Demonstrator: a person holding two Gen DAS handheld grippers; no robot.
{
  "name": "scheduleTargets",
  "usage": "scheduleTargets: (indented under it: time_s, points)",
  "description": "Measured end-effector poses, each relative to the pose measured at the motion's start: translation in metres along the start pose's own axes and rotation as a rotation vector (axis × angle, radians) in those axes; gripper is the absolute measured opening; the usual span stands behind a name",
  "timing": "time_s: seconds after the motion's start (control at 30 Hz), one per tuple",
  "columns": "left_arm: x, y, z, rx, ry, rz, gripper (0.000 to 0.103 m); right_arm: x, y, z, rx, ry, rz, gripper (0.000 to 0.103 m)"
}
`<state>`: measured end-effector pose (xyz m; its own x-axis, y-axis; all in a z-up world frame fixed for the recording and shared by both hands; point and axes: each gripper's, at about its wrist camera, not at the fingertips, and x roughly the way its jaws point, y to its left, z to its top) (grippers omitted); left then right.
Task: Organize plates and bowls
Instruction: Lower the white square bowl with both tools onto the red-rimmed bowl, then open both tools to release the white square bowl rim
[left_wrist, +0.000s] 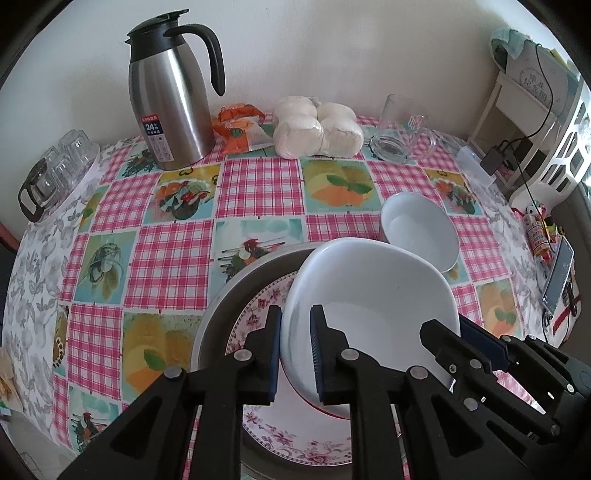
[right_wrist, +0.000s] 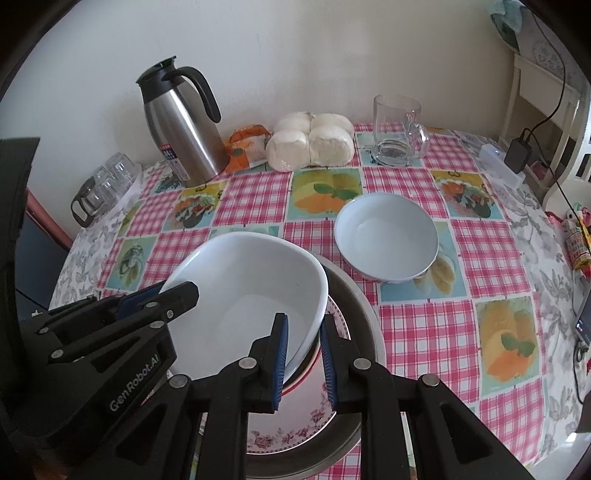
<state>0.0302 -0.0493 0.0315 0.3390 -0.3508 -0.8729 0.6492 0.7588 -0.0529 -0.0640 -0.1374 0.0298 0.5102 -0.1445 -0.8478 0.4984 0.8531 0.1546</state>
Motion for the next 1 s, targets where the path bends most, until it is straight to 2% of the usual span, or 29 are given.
scheduleTargets:
  time_s: [0.5, 0.63, 1.0]
  points:
    - [0.005, 0.0, -0.001, 0.013, 0.024, 0.005, 0.018, 0.001, 0.0, 0.0, 0.003, 0.01, 0.017, 0.021]
    - [0.012, 0.001, -0.002, 0.018, 0.053, 0.007, 0.021, 0.001, 0.001, 0.001, -0.006, 0.012, 0.016, 0.021]
    - [0.018, -0.001, -0.004, 0.03, 0.079, 0.018, 0.021, 0.003, 0.0, 0.001, -0.002, 0.025, 0.018, 0.021]
